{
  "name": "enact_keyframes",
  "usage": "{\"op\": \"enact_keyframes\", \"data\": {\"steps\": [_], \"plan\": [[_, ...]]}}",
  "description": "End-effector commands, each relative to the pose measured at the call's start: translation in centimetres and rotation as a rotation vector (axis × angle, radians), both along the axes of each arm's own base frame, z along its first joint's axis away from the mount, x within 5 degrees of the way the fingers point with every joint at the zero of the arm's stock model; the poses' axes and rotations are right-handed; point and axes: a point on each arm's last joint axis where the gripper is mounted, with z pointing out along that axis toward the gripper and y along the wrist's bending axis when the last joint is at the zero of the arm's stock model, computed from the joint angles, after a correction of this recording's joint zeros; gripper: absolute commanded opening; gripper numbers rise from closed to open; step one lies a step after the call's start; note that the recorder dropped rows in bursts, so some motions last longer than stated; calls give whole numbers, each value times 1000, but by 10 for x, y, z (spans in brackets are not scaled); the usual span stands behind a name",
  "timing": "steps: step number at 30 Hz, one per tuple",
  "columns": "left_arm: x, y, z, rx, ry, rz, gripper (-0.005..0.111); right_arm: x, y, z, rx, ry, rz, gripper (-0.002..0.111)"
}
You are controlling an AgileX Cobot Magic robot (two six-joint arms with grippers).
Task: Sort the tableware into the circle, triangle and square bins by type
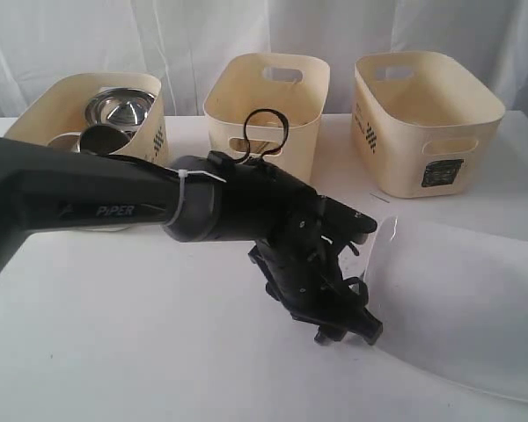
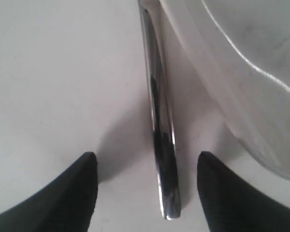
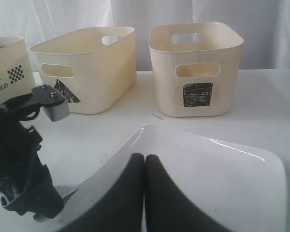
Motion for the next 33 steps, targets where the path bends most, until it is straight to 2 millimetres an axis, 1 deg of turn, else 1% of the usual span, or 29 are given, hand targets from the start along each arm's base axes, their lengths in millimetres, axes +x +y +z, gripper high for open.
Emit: {"op": "enact_keyframes", "data": {"steps": [1, 4, 6, 10, 11, 13, 20, 26, 28, 30, 33], "plan": [[-3, -4, -9, 1, 29, -4, 64, 0, 0, 0, -1, -13, -6, 0], [-4, -3, -14, 16, 45, -2, 62, 0, 0, 0, -1, -13, -6, 0], [-5, -2, -14, 29, 55, -4, 55, 0, 0, 0, -1, -13, -6, 0], [-7, 3, -16, 89, 81, -47, 27, 0, 0, 0, -1, -13, -6, 0], [-7, 4, -17, 101, 80, -65, 21, 0, 0, 0, -1, -13, -6, 0], [-8, 6, -17, 124, 76, -104, 13, 0, 0, 0, -1, -13, -6, 0], [-13, 16, -19, 239, 123, -154, 12, 0, 0, 0, -1, -13, -6, 0], [-17, 27, -22, 307, 182, -156, 12, 0, 0, 0, -1, -13, -6, 0], [-20, 35, -23, 317, 191, -151, 12, 0, 0, 0, -1, -13, -6, 0], [-22, 47, -23, 320, 200, -123, 12, 0, 0, 0, -1, -13, -6, 0], [-26, 66, -14, 308, 200, -80, 12, 0, 0, 0, -1, -13, -6, 0]]}}
